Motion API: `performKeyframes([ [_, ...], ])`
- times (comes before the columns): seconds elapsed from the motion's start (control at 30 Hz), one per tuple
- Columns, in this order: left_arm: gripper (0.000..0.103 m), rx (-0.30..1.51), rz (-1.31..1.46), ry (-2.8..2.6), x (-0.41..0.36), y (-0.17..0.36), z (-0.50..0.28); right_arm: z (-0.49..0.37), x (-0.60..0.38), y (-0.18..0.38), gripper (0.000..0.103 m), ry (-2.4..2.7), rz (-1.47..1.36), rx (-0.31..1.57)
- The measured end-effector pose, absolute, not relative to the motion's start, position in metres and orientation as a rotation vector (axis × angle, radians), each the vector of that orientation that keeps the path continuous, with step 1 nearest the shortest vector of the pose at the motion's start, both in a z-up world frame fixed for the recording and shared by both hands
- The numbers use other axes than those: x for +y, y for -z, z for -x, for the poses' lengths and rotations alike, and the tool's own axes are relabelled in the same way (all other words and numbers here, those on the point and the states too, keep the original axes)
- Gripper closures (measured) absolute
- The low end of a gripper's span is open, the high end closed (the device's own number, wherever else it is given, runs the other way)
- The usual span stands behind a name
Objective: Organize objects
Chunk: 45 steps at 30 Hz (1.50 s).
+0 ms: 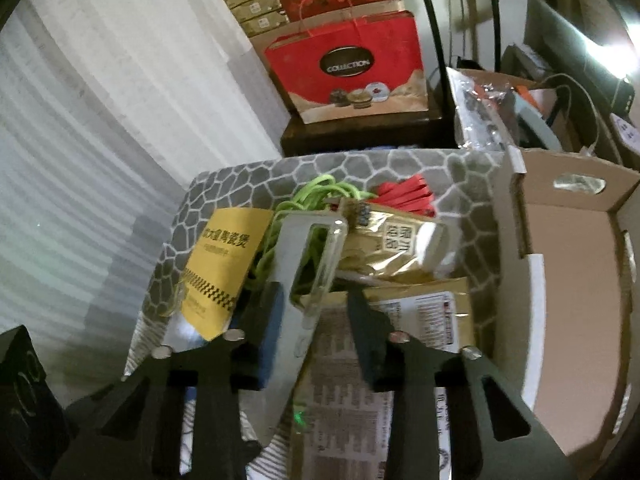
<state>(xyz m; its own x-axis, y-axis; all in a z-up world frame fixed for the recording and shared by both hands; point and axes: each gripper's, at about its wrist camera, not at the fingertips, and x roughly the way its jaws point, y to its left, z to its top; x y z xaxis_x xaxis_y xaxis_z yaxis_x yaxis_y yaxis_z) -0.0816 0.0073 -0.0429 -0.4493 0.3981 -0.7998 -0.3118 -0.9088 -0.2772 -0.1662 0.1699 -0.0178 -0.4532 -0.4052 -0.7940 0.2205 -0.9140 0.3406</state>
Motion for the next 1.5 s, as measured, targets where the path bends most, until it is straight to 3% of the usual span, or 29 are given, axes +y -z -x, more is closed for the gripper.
performKeyframes([
  [0.2, 0.045, -0.05, 1.342, -2.376, 0.012, 0.047, 0.076, 0.16, 0.161, 0.007, 0.086, 2.343, -1.352, -0.277],
  [0.33, 0.047, -0.012, 1.343, -2.409, 0.012, 0.048, 0.077, 0.158, 0.155, 0.002, 0.086, 2.273, -1.358, -0.338],
  [0.4, 0.055, -0.011, 1.346, -2.424, 0.009, 0.049, 0.079, 0.157, 0.149, 0.001, 0.086, 2.25, -1.352, -0.337],
  [0.47, 0.075, -0.027, 1.364, -2.42, 0.005, 0.052, 0.083, 0.155, 0.145, 0.001, 0.085, 2.249, -1.343, -0.328],
  [0.53, 0.078, -0.062, 1.367, -2.429, -0.002, 0.053, 0.086, 0.153, 0.145, 0.0, 0.085, 2.248, -1.339, -0.324],
  [0.63, 0.087, -0.1, 1.355, -2.449, -0.012, 0.052, 0.087, 0.15, 0.148, -0.005, 0.081, 2.262, -1.329, -0.333],
  [0.77, 0.091, -0.166, 1.331, -2.47, -0.024, 0.047, 0.093, 0.14, 0.162, -0.013, 0.074, 2.352, -1.306, -0.257],
  [0.83, 0.092, -0.231, 1.321, -2.46, -0.032, 0.044, 0.094, 0.134, 0.17, -0.018, 0.068, 2.411, -1.304, -0.201],
  [0.9, 0.094, -0.332, 1.309, -2.439, -0.043, 0.04, 0.095, 0.127, 0.178, -0.019, 0.054, 2.463, -1.3, -0.146],
  [0.97, 0.094, -0.406, 1.301, -2.428, -0.052, 0.038, 0.094, 0.121, 0.184, -0.018, 0.05, 2.497, -1.301, -0.097],
  [1.3, 0.09, -0.514, 1.42, -2.393, -0.073, 0.062, 0.088, 0.092, 0.185, -0.009, 0.05, 2.538, -1.298, 0.074],
  [1.4, 0.073, -0.423, 1.451, -2.49, -0.074, 0.064, 0.083, 0.088, 0.188, -0.008, 0.05, 2.529, -1.306, 0.051],
  [1.47, 0.055, -0.377, 1.45, -2.556, -0.075, 0.063, 0.081, 0.088, 0.192, -0.008, 0.05, 2.538, -1.308, 0.042],
  [1.5, 0.052, -0.365, 1.448, -2.578, -0.076, 0.062, 0.08, 0.087, 0.194, -0.008, 0.048, 2.546, -1.308, 0.036],
])
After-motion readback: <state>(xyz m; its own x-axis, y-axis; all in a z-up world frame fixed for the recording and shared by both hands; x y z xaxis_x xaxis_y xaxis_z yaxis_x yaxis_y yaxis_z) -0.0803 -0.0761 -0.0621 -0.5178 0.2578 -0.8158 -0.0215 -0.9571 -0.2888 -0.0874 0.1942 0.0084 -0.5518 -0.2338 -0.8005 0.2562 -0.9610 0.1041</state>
